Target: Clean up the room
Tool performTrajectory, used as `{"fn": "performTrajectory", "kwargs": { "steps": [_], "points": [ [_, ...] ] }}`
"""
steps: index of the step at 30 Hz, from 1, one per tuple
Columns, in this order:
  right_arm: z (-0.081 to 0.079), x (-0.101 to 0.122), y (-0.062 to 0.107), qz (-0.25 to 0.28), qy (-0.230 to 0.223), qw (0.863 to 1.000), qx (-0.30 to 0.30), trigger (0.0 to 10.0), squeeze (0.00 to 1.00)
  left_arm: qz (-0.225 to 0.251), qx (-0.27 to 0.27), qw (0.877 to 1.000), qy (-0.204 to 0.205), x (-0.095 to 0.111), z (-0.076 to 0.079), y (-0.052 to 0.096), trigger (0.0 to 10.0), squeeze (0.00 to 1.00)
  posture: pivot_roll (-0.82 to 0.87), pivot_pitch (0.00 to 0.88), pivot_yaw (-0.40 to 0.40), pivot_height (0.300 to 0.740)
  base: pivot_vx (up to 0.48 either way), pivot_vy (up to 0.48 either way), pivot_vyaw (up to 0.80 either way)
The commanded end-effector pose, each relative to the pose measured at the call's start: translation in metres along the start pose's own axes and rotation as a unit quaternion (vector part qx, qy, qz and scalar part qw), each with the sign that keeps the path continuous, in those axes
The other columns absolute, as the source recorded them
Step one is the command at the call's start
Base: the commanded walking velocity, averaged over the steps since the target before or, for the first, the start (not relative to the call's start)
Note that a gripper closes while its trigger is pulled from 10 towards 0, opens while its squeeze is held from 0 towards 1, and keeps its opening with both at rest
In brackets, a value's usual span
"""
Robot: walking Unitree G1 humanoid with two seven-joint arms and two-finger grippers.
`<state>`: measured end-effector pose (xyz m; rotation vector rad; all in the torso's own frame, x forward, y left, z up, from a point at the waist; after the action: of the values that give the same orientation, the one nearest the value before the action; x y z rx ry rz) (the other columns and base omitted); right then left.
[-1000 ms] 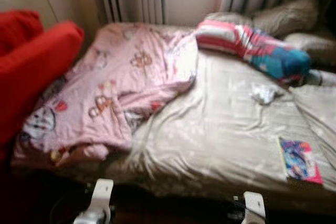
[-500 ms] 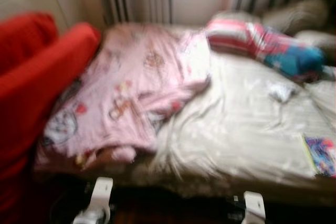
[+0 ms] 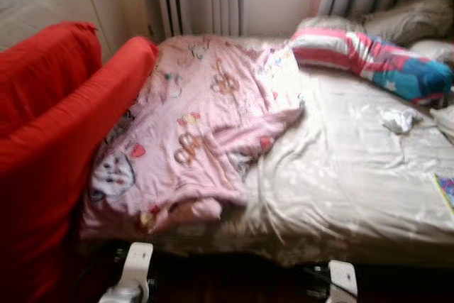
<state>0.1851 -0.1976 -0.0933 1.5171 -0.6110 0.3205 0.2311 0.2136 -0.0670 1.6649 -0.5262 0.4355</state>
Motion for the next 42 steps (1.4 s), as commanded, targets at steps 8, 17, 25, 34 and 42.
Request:
{"fn": "performTrajectory", "kwargs": {
  "steps": [8,17,25,34,42],
  "points": [
    [0.008,-0.0033,0.0014,-0.004,-0.007,1.0,-0.011,10.0,0.0,-0.005,-0.008,1.0,-0.009,-0.0017,0.0053,-0.0002,10.0,0.0,-0.12,0.0,0.038,0.74,0.0,0.141,0.0],
    [0.0078,-0.0035,0.0014,-0.003,-0.011,1.0,-0.011,10.0,0.0,0.001,-0.007,1.0,0.005,-0.0012,0.0054,-0.0001,10.0,0.0,-0.12,0.0,0.037,0.74,0.0,0.0,0.0],
    [0.0063,-0.001,0.0012,0.007,-0.017,1.0,-0.004,10.0,0.0,0.001,-0.009,1.0,0.013,-0.0008,0.0055,-0.0002,10.0,0.0,-0.11,0.0,0.035,0.74,0.0,0.0,0.0],
    [0.007,-0.0016,0.0013,0.006,-0.03,0.999,-0.009,10.0,0.0,0.005,-0.01,1.0,0.022,-0.0002,0.006,-0.0001,10.0,0.0,-0.11,0.0,0.033,0.74,0.0,0.0,0.44],
    [0.0066,-0.0015,0.0012,0.006,-0.03,1.0,-0.006,10.0,0.0,0.004,-0.009,1.0,0.018,0.0,0.0056,-0.0002,10.0,0.0,-0.11,0.003,0.032,0.74,0.0,0.0,0.0]
  ]
}}
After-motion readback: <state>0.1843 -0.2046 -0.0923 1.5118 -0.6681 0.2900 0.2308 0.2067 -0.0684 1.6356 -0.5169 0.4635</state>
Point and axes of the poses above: a point about 5 cm out from each wrist's last joint towards the gripper, its own y axis pointing back from the gripper into the wrist, its own x axis along the axis of the wrist's last joint, z = x × y, the point moved 1 cm from there along -y, pointing out of the wrist towards the gripper
